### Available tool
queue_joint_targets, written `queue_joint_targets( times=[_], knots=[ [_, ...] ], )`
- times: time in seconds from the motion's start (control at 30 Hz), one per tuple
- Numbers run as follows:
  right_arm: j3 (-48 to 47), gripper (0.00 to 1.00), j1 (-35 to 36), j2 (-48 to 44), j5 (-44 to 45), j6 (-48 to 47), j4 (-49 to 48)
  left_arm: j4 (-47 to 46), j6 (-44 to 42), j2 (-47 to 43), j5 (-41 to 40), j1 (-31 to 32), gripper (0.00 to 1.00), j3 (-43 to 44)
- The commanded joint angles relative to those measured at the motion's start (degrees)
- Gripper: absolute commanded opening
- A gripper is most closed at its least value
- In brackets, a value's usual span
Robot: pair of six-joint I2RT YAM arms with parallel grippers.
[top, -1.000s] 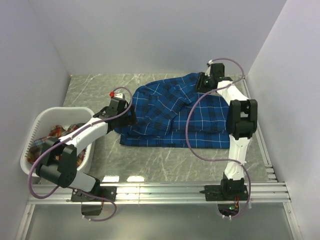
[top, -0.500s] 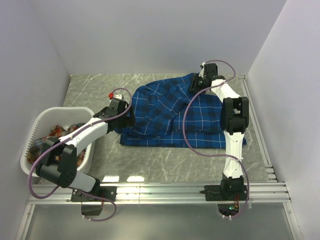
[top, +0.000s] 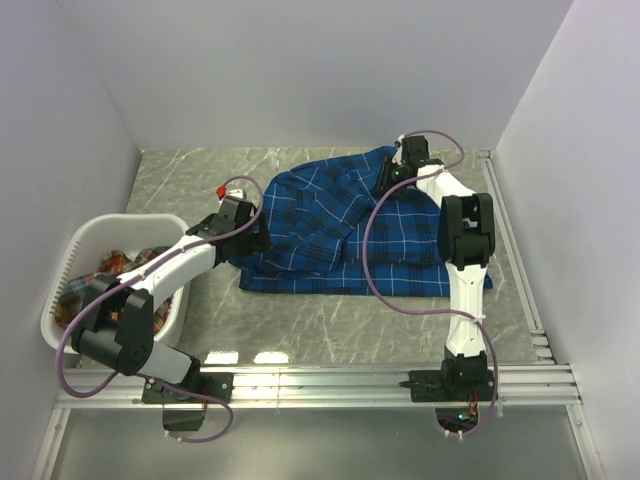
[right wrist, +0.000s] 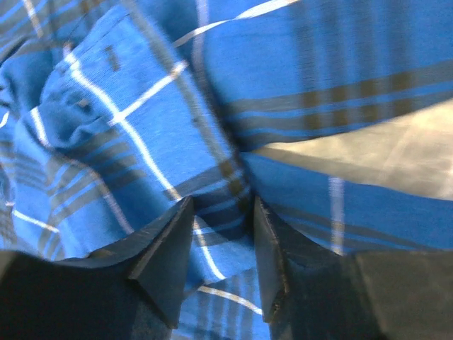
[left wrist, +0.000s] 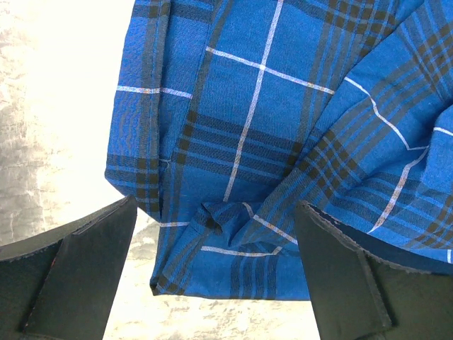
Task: Fold and stack the long sleeve shirts
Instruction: Fold the shirt
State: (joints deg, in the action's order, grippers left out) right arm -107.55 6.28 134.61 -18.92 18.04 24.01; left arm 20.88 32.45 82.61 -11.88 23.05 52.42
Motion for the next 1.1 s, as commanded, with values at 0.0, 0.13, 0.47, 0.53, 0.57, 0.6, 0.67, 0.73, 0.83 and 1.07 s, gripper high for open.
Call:
queue_joint_targets(
  times=[0.0, 0.13, 0.47, 0.53, 0.57, 0.6, 0.67, 0.73, 0.83, 1.07],
  knots=[
    [0.58, 0.43, 1.80, -2.68, -3.05, -2.48, -1.50, -0.93, 1.04, -1.04, 0.28, -0.20, 0.99, 0.93],
    [0.41, 0.29, 2.33, -4.00, -4.55, -4.33, -2.21, -1.20, 1.04, -1.49, 0.19, -0.28, 0.99, 0.40],
    [-2.40, 0.00, 5.13, -9.88, -5.08, -8.98, 0.51, -2.43, 1.48, -1.22, 0.45, -0.20, 0.99, -0.66],
    [-4.42, 0.00, 6.19, -11.20, -5.16, -10.47, 1.47, -2.34, 1.74, -1.22, 0.28, -0.20, 0.99, -0.66],
    [-5.38, 0.00, 7.15, -12.43, -4.99, -10.92, 1.74, -2.51, 1.92, -1.31, 0.36, -0.20, 0.99, -0.83],
    [-7.31, 0.00, 7.86, -13.13, -4.64, -11.18, 2.09, -2.60, 2.01, -1.48, 0.63, -0.20, 0.99, -1.09],
    [-9.60, 0.00, 8.83, -14.80, -3.32, -12.50, 2.18, -3.13, 2.27, -1.92, 0.80, -0.20, 0.99, -1.45],
    [-12.42, 0.00, 10.32, -16.04, -0.70, -14.25, 1.48, -3.22, 2.36, -2.54, 1.24, -0.20, 0.99, -1.89],
    [-13.48, 0.00, 12.61, -18.85, 7.53, -17.32, -1.33, -3.83, 1.92, -3.94, 3.25, -0.20, 0.98, -2.76],
    [-14.89, 0.00, 14.02, -22.27, 24.87, -24.19, -8.53, -3.57, -2.03, -4.56, 12.84, -0.02, 0.97, -0.57]
  ],
)
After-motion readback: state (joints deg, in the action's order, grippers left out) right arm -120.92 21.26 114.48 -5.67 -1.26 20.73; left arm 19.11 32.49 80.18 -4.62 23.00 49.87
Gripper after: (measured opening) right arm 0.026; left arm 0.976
